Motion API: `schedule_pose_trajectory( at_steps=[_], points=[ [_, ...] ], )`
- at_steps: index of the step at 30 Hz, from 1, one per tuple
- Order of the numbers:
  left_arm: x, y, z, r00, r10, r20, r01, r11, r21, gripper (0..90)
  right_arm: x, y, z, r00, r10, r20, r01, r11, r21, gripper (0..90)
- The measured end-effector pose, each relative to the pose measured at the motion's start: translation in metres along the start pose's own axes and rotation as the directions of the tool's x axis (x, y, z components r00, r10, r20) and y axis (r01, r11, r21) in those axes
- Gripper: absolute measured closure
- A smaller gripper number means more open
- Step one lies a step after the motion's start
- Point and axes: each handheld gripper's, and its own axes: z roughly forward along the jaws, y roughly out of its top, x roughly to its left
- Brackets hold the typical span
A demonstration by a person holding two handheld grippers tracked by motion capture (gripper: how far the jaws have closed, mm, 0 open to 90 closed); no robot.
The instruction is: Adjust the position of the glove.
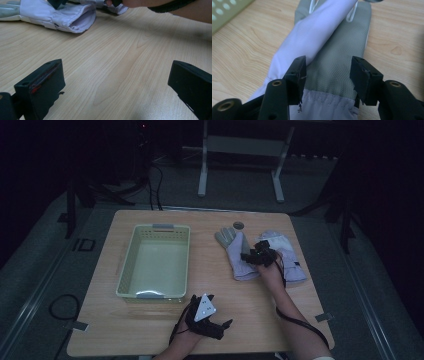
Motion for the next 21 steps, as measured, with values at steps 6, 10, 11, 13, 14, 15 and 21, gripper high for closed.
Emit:
schedule_pose_trajectory(
  at_steps=[6, 10, 11, 13, 14, 15, 21],
  points=[
    [0.0, 0.0, 0.0, 1.0, 0.001, -0.001, -0.001, 1.0, 0.001, 1.0, 0.005, -0.006, 0.008, 0.9971, -0.067, 0.037, 0.066, 0.998, 0.02, 50.1],
    [0.0, 0.0, 0.0, 1.0, 0.001, -0.002, -0.001, 1.0, 0.003, 1.0, 0.008, -0.004, 0.009, 0.9956, -0.076, 0.055, 0.074, 0.997, 0.036, 55.8],
    [0.0, 0.0, 0.0, 1.0, 0.0, -0.002, 0.0, 1.0, 0.003, 1.0, 0.009, -0.004, 0.009, 0.9952, -0.076, 0.06, 0.074, 0.996, 0.042, 58.5],
    [0.0, 0.0, 0.001, 1.0, -0.001, -0.002, 0.001, 1.0, 0.004, 1.0, 0.01, -0.003, 0.009, 0.9947, -0.082, 0.061, 0.079, 0.996, 0.047, 63.6],
    [0.0, 0.0, 0.001, 1.0, -0.002, -0.003, 0.002, 1.0, 0.005, 1.0, 0.01, -0.003, 0.009, 0.9948, -0.081, 0.061, 0.078, 0.996, 0.048, 68.1],
    [0.0, 0.0, 0.001, 1.0, -0.002, -0.003, 0.002, 1.0, 0.006, 1.0, 0.01, -0.003, 0.009, 0.9947, -0.079, 0.065, 0.076, 0.996, 0.049, 72.8],
    [0.0, 0.0, 0.001, 1.0, -0.005, -0.004, 0.005, 1.0, 0.007, 1.0, 0.01, 0.002, 0.006, 0.9976, -0.044, 0.054, 0.041, 0.997, 0.064, 85.9]
  ],
)
